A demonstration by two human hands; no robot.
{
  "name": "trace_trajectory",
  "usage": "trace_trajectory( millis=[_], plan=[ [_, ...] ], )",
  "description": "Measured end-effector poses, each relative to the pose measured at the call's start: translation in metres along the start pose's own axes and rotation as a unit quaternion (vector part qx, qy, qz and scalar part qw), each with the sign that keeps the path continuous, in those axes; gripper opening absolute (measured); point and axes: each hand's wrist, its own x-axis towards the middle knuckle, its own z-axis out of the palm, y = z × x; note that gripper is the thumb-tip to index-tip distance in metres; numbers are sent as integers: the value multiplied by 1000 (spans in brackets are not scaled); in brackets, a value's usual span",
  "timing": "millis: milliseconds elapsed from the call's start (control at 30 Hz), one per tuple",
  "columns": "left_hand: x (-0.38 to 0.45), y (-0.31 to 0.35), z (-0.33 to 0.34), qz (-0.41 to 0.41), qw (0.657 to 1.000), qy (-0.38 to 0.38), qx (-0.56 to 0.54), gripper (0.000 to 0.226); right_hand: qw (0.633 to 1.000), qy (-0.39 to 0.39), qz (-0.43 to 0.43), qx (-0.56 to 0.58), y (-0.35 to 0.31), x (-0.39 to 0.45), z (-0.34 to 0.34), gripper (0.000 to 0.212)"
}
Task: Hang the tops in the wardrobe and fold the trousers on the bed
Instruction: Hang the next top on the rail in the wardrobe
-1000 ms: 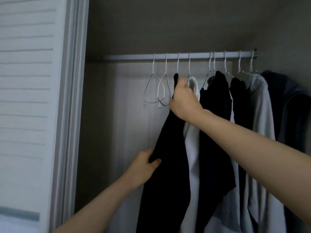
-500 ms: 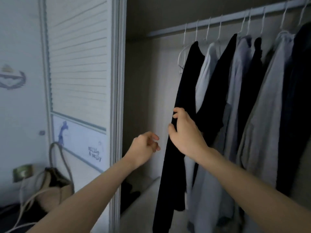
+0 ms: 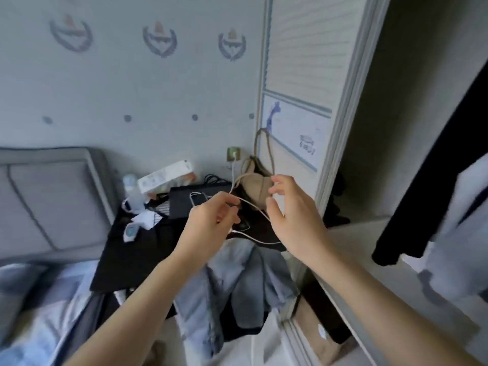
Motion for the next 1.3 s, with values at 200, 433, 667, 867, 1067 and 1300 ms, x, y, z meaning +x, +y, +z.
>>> trace_trajectory(
  millis=[200, 433, 667, 867, 1067, 1300],
  plan=[
    [-142, -45, -111, -130, 981, 141, 42, 16, 984, -105, -77, 120, -120, -59, 100, 34],
    [-390, -73, -228, -317, 899, 294, 74, 23, 928, -264, -117, 235, -279, -210, 191, 32],
    [-631, -67, -279, -474, 788, 382, 88, 23, 840, -438, -186, 261, -411, -377, 240, 31],
    [-773, -55, -275, -580, 676, 452, 53, 13, 741, -576, -258, 231, -478, -487, 277, 29],
    [-851, -62, -258, -651, 544, 529, -15, 14, 631, -689, -309, 177, -515, -554, 326, 22],
    [-939, -96, -237, -725, 395, 558, -84, 14, 533, -766, -350, 76, -544, -631, 397, 19]
  ],
)
